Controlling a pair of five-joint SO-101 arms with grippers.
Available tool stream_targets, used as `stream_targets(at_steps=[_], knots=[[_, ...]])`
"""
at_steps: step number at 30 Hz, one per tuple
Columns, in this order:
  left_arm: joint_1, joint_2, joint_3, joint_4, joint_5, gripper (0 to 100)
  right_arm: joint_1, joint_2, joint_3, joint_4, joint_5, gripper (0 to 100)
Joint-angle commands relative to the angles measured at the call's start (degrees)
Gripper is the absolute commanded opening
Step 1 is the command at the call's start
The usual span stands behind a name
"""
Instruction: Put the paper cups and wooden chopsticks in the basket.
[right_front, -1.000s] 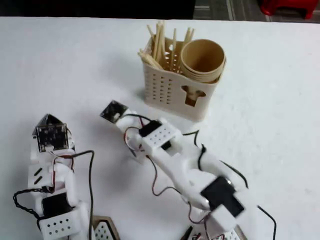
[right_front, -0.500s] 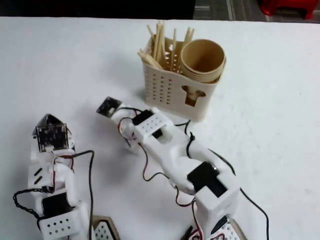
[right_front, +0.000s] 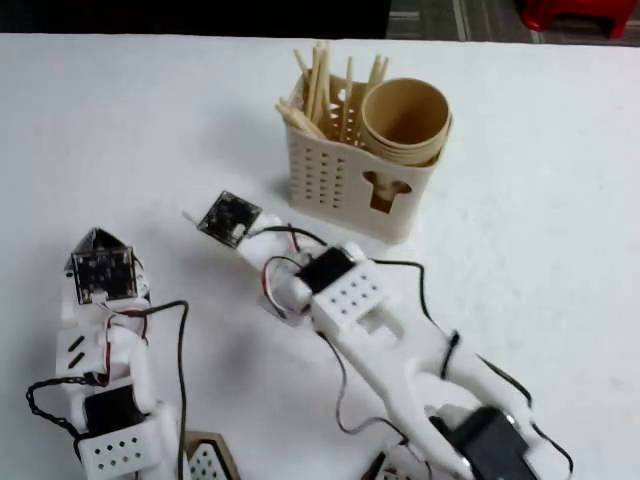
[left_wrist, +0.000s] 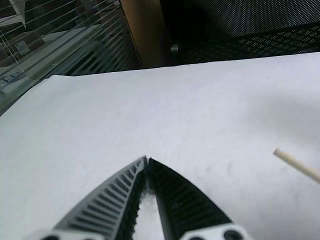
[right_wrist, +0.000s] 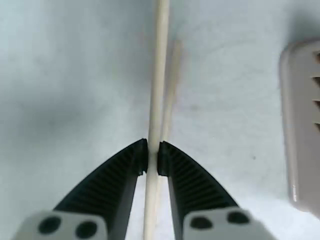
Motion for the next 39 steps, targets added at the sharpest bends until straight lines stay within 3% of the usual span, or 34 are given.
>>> stream_targets(at_steps=[1, 7, 16, 26, 32, 39], knots=[[-0.13, -0.84, -0.18, -1.14, -0.09, 3, 1.8, -7.52, 0.0, -0.84, -1.93, 1.9], [-0.13, -0.84, -0.18, -1.14, -0.09, 3, 5.67, -19.03, -0.26, -2.68, -3.52, 1.9], [-0.13, -0.84, -0.18, -1.14, -0.09, 3, 5.67, -32.84, -0.26, -16.4, -9.93, 1.9], [-0.13, -0.84, -0.18, -1.14, -0.09, 3, 6.02, -33.27, -0.26, -36.44, -10.29, 1.9], [-0.13, -0.84, -0.18, -1.23, -0.09, 3, 11.82, -32.57, -0.26, -47.43, -10.55, 1.9], [-0.13, -0.84, -0.18, -1.23, -0.09, 3, 15.25, -21.93, -0.26, -58.24, -10.55, 1.9]])
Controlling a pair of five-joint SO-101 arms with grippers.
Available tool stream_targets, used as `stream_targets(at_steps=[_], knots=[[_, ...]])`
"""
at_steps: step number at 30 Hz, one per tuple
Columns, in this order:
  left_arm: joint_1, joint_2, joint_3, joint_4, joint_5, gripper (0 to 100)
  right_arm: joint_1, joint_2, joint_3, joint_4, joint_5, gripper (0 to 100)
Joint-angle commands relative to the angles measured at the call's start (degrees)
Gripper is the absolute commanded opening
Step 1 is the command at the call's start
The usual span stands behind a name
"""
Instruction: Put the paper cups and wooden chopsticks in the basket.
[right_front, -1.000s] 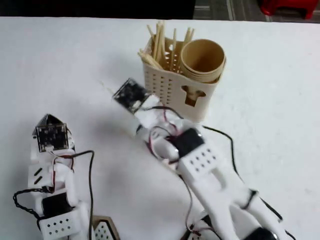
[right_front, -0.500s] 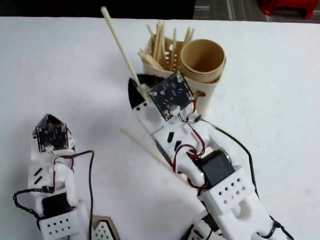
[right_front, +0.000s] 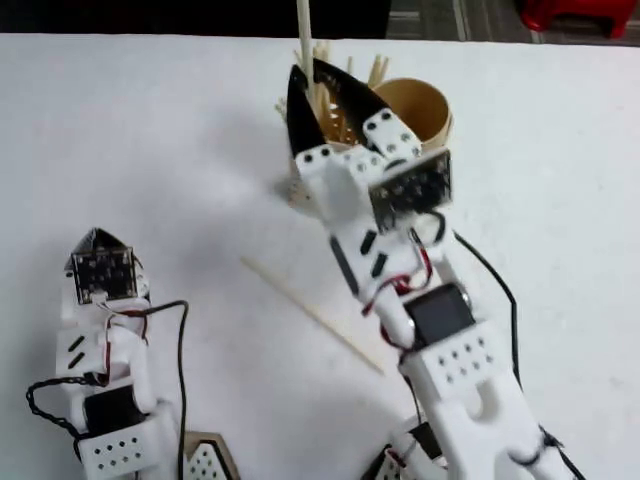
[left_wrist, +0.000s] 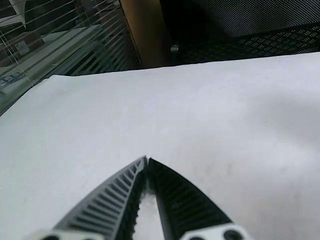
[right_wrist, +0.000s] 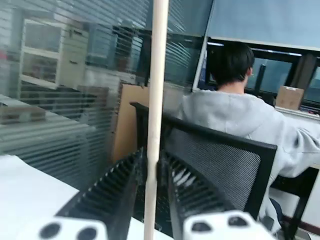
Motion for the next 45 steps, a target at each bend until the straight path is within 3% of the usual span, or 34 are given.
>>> stream_targets(at_steps=[1, 5, 12, 16, 22, 29, 35, 40, 45], knots=[[-0.13, -0.84, -0.18, -1.23, -0.09, 3, 2.59, 5.49, -0.62, -6.11, -0.62, 1.9], [-0.13, -0.84, -0.18, -1.23, -0.09, 3, 5.05, 13.05, -0.62, -11.56, -0.62, 1.9], [-0.13, -0.84, -0.18, -1.23, -0.09, 3, 7.25, 23.87, -0.62, -12.26, -0.62, 2.2], [-0.13, -0.84, -0.18, -1.23, -0.09, 3, 6.99, 24.84, -0.62, -11.03, -0.7, 11.5], [-0.13, -0.84, -0.18, -1.23, -0.09, 3, 5.05, 18.77, -5.98, 4.09, -0.7, 15.9], [-0.13, -0.84, -0.18, -1.23, -0.09, 3, -3.12, 6.37, -11.43, 29.85, -0.26, 15.9], [-0.13, -0.84, -0.18, -1.23, -0.09, 3, -7.69, 4.18, -11.69, 44.7, -0.26, 15.9], [-0.13, -0.84, -0.18, -1.23, -0.09, 3, -9.36, 4.18, -5.89, 49.8, -0.18, 15.9], [-0.13, -0.84, -0.18, -1.23, -0.09, 3, -9.98, 4.18, 4.84, 43.82, -0.09, 15.9]])
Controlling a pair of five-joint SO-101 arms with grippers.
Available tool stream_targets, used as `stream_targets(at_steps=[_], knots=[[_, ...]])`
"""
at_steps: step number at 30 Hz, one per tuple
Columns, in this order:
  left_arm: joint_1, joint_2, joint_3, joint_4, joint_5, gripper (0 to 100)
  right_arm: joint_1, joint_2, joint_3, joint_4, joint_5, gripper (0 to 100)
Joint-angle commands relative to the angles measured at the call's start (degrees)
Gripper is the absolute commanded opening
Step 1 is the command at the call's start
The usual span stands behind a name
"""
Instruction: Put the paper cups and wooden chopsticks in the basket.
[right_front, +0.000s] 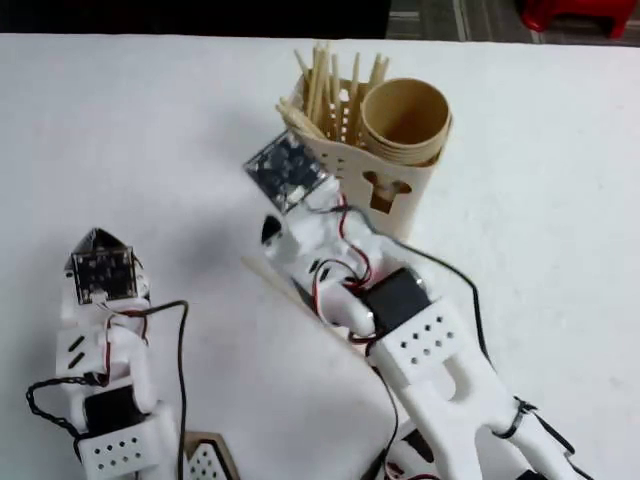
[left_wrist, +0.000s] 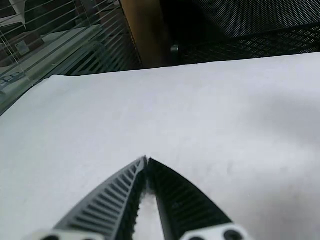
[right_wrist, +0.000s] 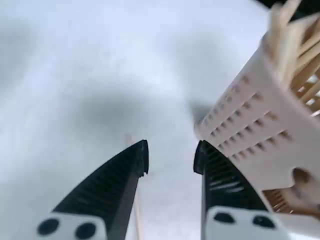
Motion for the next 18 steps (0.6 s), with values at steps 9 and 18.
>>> stream_targets(at_steps=[9, 18], knots=[[-0.13, -0.84, -0.18, -1.23, -0.09, 3, -4.26, 8.4, 10.46, -6.29, -0.26, 16.1], [-0.13, -0.84, -0.18, -1.14, -0.18, 3, -5.32, 31.16, 1.76, -6.29, -0.09, 15.9]])
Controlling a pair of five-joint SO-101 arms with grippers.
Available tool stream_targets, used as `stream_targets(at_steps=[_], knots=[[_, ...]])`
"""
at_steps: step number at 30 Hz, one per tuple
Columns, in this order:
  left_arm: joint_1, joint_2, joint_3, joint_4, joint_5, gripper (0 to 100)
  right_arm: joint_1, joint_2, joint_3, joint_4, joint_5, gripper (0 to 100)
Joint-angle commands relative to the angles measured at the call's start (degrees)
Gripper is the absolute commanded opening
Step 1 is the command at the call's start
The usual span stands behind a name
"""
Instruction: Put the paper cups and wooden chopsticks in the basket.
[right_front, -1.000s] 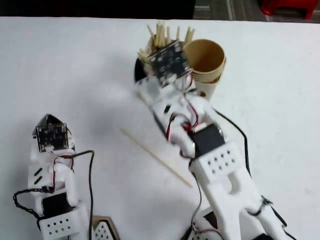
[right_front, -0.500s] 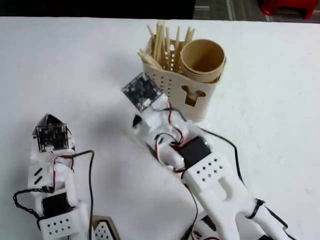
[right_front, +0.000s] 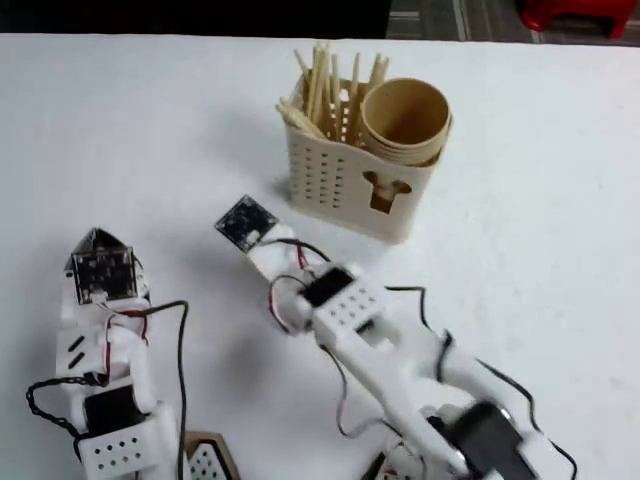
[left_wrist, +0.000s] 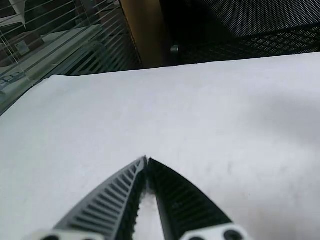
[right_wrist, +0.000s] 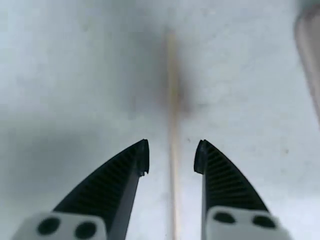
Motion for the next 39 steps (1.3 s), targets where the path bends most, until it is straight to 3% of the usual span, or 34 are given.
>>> stream_targets(at_steps=[1, 5, 11, 19, 27, 36, 39], knots=[[-0.13, -0.84, -0.18, -1.14, -0.18, 3, -0.66, 5.32, -4.75, -0.92, 0.0, 15.9], [-0.13, -0.84, -0.18, -1.14, -0.18, 3, -0.48, 9.36, -6.33, -0.92, 0.09, 15.4], [-0.13, -0.84, -0.18, -1.14, -0.18, 3, 0.04, 14.02, -9.58, -1.01, 0.18, 1.3], [-0.13, -0.84, -0.18, -1.14, -0.26, 3, 1.27, 20.79, -14.42, 1.36, 0.18, 1.8], [-0.13, -0.84, -0.18, -1.14, -0.26, 3, 1.36, 12.0, -18.2, 11.3, -0.09, 1.8], [-0.13, -0.84, -0.18, -1.14, -0.26, 3, 1.36, -5.85, -17.93, 15.25, -0.53, 1.8], [-0.13, -0.84, -0.18, -1.14, -0.26, 3, 1.45, -10.42, -18.11, 15.16, -4.04, 1.8]])
